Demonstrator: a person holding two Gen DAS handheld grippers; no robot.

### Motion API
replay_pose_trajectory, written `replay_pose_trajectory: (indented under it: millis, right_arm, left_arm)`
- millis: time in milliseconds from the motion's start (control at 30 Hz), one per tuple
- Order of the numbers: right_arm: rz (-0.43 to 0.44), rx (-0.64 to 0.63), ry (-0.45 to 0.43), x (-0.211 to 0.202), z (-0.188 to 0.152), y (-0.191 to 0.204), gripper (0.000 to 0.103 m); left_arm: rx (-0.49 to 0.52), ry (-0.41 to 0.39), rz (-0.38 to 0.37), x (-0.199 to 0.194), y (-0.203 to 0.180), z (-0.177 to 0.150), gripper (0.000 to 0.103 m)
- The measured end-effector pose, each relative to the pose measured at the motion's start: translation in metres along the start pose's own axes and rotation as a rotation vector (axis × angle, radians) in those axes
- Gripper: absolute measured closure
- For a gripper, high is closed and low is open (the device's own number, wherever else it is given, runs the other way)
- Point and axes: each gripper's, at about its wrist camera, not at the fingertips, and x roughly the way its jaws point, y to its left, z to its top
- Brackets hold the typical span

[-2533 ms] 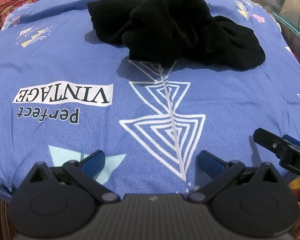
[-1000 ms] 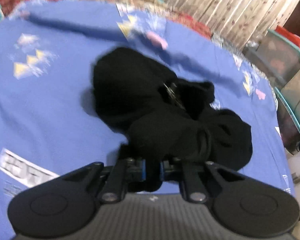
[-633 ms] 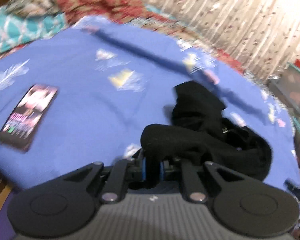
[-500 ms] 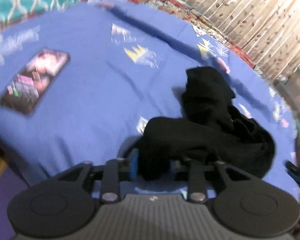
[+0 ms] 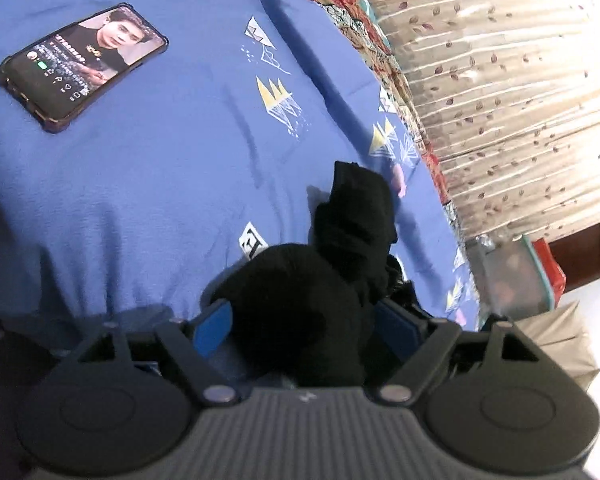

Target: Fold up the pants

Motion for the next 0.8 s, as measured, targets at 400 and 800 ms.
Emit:
replay_pose_trajectory:
  millis: [400, 800]
  right_arm:
    - [-0.484, 0.509, -0.281, -0.167, -0.014, -0.266, 0.085]
    - [-0.625, 0.901, -0.156, -0.192, -0.118, -0.310, 0.049]
  left_arm:
    - [0.018, 0.145, 0.056, 0.058, -0.004, -0.017, 0.010]
    - [0.079, 0.123, 0.069, 0.051, -0.011, -0.027, 0.021]
